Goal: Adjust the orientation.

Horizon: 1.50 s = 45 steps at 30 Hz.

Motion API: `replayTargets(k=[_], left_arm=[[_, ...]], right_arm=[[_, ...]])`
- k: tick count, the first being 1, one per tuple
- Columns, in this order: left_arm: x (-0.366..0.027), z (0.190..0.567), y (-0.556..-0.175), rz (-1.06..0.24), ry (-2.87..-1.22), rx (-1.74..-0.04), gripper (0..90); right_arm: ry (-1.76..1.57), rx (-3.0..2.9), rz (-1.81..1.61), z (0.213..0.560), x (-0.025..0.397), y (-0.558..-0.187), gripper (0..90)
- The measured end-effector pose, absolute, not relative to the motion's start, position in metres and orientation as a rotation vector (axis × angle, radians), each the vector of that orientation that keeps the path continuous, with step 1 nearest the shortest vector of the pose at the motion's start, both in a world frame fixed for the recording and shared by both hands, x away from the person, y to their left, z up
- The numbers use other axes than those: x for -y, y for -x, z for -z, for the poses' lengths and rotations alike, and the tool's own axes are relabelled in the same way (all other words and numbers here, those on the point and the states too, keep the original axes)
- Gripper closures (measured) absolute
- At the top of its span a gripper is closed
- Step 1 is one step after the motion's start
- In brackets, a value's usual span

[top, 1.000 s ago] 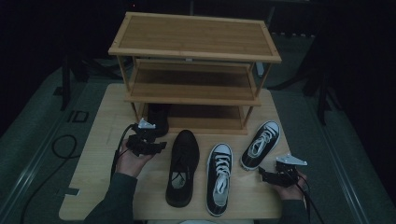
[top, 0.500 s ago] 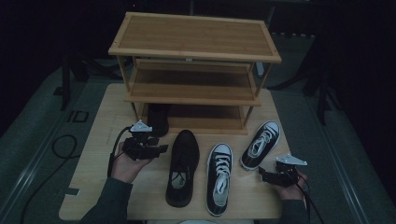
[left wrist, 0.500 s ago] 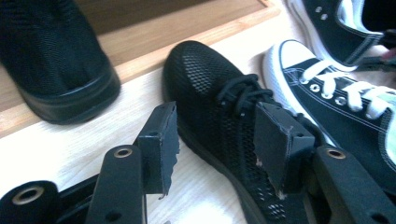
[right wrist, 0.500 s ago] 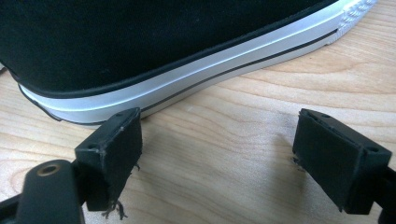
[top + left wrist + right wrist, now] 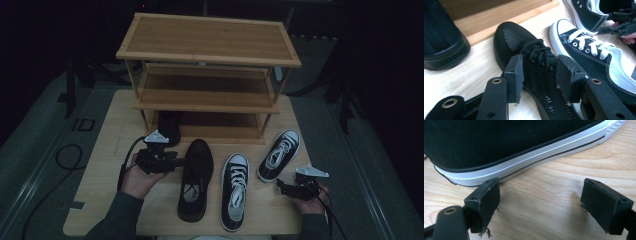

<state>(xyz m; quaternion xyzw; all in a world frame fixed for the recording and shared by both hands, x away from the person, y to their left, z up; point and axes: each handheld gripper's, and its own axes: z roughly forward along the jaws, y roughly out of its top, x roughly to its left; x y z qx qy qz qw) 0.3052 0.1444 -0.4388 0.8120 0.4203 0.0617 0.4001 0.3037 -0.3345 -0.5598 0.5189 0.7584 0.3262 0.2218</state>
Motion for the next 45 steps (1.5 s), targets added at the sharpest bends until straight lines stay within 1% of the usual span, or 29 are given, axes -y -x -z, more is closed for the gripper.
replayTargets(k=[11, 16, 20, 23, 27, 30, 33, 37, 40, 45], left_arm=[[-0.130, 0.431, -0.297, -0.143, -2.102, -1.035, 57.8], [-0.122, 0.434, -0.294, -0.151, -2.149, -1.034, 57.7], [-0.116, 0.436, -0.291, -0.130, -2.173, -1.027, 57.9], [-0.113, 0.439, -0.291, -0.143, -2.206, -1.033, 59.0], [-0.108, 0.447, -0.291, -0.172, -2.279, -1.047, 62.6], [-0.103, 0.452, -0.291, -0.170, -2.332, -1.037, 65.4], [-0.103, 0.453, -0.292, -0.165, -2.348, -1.026, 76.1], [-0.106, 0.452, -0.292, -0.177, -2.361, -1.022, 83.6], [-0.111, 0.451, -0.296, -0.223, -2.366, -1.051, 86.4], [-0.122, 0.450, -0.303, -0.275, -2.364, -1.097, 86.9]], right_arm=[[-1.435, -2.095, -0.903, 0.560, 0.334, -0.304, 15.7], [-1.434, -2.095, -0.902, 0.560, 0.335, -0.304, 15.6], [-1.433, -2.096, -0.902, 0.560, 0.335, -0.304, 15.6], [-1.433, -2.096, -0.902, 0.560, 0.335, -0.304, 15.7], [-1.433, -2.096, -0.902, 0.560, 0.335, -0.304, 15.7], [-1.433, -2.096, -0.902, 0.560, 0.335, -0.304, 15.6], [-1.433, -2.096, -0.902, 0.560, 0.335, -0.304, 15.6], [-1.432, -2.096, -0.902, 0.560, 0.335, -0.304, 15.7], [-1.433, -2.096, -0.902, 0.560, 0.335, -0.304, 15.6], [-1.433, -2.096, -0.902, 0.560, 0.335, -0.304, 15.6]])
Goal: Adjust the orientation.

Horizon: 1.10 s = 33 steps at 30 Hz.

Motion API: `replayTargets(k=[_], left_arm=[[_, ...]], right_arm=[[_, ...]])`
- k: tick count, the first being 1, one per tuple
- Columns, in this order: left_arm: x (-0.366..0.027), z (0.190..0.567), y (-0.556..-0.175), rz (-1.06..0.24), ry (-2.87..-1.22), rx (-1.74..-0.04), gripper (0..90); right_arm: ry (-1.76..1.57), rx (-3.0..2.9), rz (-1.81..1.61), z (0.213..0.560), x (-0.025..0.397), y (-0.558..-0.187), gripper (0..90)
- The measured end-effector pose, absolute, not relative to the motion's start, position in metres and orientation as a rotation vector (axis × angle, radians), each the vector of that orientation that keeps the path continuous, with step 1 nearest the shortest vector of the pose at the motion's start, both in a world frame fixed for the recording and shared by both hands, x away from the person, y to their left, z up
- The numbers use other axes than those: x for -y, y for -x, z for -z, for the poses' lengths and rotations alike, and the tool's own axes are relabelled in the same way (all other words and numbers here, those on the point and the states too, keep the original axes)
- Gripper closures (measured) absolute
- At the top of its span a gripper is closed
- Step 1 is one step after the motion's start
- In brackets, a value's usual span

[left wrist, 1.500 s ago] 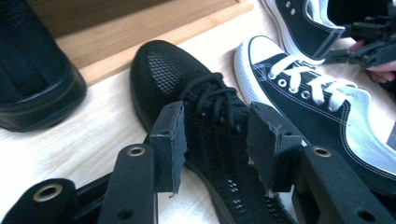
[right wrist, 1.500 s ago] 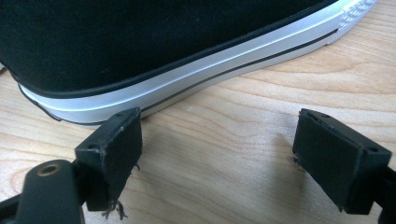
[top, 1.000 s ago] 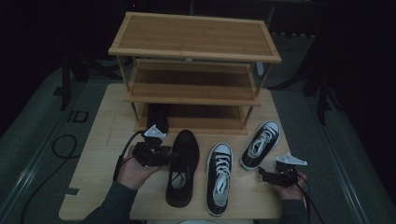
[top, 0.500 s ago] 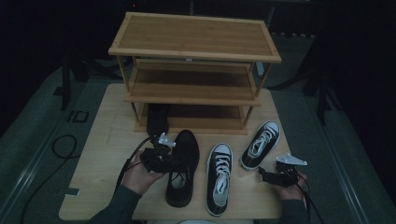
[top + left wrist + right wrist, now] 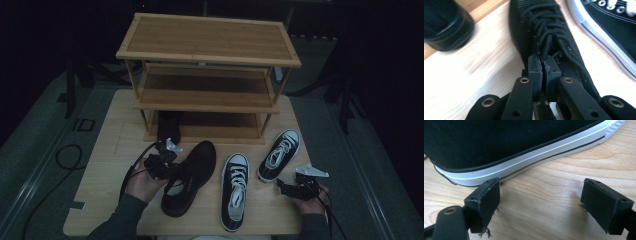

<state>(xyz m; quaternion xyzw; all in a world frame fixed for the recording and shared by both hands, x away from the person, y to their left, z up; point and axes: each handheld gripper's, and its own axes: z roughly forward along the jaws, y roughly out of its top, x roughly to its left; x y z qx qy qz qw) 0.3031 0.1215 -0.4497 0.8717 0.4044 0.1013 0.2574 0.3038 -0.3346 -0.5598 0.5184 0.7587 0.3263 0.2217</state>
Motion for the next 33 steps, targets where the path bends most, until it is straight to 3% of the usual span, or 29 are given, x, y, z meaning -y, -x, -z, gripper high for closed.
replayTargets(k=[13, 24, 33], left_arm=[[-0.108, 0.463, -0.314, -0.305, -2.438, -1.093, 85.6], [-0.115, 0.463, -0.321, -0.205, -2.322, -1.134, 87.4], [-0.109, 0.458, -0.328, -0.239, -2.263, -1.142, 87.4]], right_arm=[[-1.432, -2.097, -0.902, 0.560, 0.335, -0.304, 15.6], [-1.432, -2.097, -0.902, 0.560, 0.335, -0.304, 15.6], [-1.433, -2.096, -0.903, 0.560, 0.334, -0.304, 15.6]])
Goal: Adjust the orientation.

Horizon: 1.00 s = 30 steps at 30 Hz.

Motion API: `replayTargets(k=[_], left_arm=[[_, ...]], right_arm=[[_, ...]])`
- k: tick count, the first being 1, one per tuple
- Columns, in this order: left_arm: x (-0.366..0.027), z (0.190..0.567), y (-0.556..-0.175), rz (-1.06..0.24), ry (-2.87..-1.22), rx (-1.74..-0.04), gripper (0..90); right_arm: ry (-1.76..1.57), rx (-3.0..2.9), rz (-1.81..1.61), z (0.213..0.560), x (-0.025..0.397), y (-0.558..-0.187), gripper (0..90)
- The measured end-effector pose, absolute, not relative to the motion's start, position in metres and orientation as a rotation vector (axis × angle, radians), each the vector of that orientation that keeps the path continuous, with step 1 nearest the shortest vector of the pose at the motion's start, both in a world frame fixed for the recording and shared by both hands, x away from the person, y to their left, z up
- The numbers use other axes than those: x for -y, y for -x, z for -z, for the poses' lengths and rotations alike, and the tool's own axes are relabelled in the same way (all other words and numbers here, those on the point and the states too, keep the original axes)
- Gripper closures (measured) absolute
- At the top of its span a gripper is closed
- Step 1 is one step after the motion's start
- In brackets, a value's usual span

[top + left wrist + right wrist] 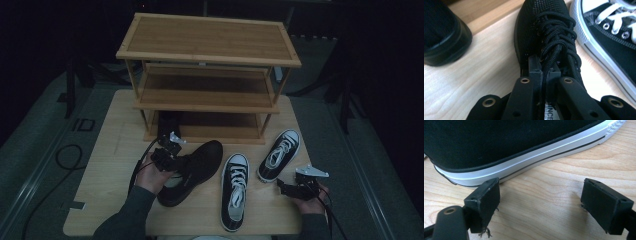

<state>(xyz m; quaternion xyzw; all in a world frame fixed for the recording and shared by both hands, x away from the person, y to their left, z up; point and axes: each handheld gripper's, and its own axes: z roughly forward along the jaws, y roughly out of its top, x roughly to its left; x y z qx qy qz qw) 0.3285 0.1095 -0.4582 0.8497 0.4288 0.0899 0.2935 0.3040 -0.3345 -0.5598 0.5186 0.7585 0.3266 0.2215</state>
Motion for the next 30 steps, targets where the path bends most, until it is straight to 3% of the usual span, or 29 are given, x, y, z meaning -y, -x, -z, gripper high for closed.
replayTargets(k=[16, 30], left_arm=[[-0.107, 0.451, -0.365, -0.245, -2.163, -1.188, 87.5], [-0.102, 0.450, -0.399, -0.329, -2.105, -1.281, 87.5]], right_arm=[[-1.432, -2.098, -0.902, 0.560, 0.335, -0.304, 15.6], [-1.431, -2.098, -0.902, 0.560, 0.335, -0.304, 15.5]])
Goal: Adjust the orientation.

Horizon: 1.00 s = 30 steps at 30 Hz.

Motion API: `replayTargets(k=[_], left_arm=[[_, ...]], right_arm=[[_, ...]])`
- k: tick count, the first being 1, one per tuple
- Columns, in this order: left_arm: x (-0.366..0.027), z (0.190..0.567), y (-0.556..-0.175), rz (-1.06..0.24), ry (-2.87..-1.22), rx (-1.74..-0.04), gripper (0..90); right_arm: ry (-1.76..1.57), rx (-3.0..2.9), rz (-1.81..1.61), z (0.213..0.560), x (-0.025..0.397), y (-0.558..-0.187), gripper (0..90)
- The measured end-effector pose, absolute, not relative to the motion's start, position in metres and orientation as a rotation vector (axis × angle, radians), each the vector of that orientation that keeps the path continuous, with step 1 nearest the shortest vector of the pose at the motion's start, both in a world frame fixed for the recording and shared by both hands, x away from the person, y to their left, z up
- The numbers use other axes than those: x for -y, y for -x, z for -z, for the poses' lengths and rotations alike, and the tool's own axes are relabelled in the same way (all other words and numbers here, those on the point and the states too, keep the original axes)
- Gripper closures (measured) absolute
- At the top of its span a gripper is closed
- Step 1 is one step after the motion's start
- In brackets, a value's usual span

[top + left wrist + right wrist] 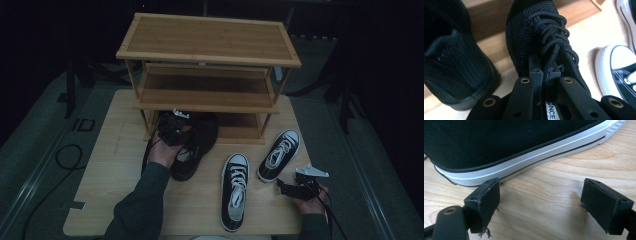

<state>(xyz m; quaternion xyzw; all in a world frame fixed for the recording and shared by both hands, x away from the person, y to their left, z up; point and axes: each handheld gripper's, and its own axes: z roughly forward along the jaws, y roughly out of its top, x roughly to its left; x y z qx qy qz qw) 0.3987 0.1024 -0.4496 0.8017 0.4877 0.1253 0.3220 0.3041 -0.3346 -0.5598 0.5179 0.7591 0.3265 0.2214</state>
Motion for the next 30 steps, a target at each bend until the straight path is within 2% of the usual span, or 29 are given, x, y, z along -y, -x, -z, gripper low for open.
replayTargets(k=[12, 30], left_arm=[[-0.104, 0.455, -0.417, -0.374, -2.080, -1.298, 87.4], [-0.108, 0.460, -0.423, -0.473, -2.013, -1.348, 87.3]], right_arm=[[-1.429, -2.099, -0.903, 0.560, 0.335, -0.304, 15.5], [-1.428, -2.100, -0.903, 0.560, 0.335, -0.304, 15.5]])
